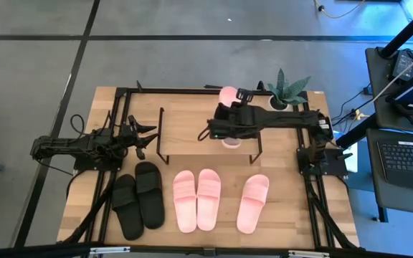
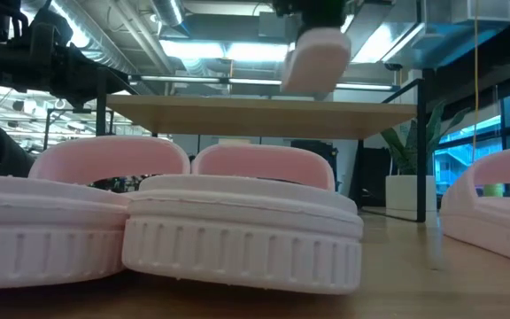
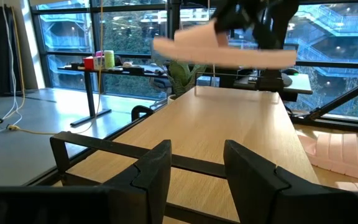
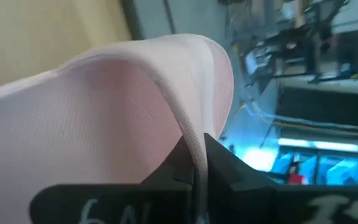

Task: Pick and place slides into the shelf
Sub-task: Put the pink slipper on the shelf

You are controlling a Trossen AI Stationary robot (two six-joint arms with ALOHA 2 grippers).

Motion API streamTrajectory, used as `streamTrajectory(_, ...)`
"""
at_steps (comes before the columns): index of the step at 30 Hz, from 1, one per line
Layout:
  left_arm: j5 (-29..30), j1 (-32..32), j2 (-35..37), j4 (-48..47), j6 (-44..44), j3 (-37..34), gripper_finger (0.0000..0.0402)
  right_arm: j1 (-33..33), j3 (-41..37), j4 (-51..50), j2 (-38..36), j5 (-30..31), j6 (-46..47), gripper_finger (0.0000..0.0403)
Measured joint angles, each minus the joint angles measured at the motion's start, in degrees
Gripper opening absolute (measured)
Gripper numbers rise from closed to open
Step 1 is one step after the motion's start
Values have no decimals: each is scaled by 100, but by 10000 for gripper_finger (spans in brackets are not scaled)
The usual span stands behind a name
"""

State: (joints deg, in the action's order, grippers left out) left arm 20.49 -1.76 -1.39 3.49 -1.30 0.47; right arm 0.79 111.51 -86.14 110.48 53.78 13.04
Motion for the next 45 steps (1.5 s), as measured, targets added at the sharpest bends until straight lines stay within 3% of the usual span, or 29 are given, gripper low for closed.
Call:
streamTrajectory(11,-2,2,0,-1,-7,0,141,-72,-1197,1057,0,-306,-36,12)
streamTrajectory(28,-2,0,0,-2,-9,0,141,-69,-1332,1252,-2,-287,-81,15)
streamTrajectory(45,-2,1,0,-1,-7,-1,141,-64,-1206,1106,-2,-287,-141,151)
